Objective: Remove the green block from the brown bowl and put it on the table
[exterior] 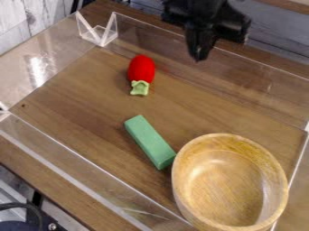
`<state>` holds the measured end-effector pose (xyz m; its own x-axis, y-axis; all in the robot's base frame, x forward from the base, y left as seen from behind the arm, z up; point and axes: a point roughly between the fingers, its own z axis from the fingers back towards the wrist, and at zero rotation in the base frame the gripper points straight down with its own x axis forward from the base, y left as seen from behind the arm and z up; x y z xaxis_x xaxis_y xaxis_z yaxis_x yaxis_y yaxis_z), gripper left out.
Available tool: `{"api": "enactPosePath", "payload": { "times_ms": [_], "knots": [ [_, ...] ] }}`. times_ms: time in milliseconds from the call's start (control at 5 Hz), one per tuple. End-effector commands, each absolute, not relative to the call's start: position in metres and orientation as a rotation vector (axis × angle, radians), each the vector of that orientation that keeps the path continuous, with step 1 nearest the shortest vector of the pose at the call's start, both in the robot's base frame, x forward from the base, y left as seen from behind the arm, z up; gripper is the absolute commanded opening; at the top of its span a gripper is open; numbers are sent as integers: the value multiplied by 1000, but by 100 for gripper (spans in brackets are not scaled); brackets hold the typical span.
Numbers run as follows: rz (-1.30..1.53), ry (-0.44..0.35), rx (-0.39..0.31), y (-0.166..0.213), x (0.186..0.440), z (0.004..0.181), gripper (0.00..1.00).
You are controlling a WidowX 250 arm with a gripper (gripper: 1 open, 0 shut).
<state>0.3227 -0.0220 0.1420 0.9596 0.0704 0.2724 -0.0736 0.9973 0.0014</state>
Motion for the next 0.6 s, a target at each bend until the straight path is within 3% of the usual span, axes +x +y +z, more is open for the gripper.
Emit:
{"api": "enactPosePath", "payload": {
  "times_ms": [0, 400],
  "knots": [
    [42, -313, 0, -21, 333, 158, 0],
    [-24, -291, -18, -39, 327, 150, 0]
  ]
}}
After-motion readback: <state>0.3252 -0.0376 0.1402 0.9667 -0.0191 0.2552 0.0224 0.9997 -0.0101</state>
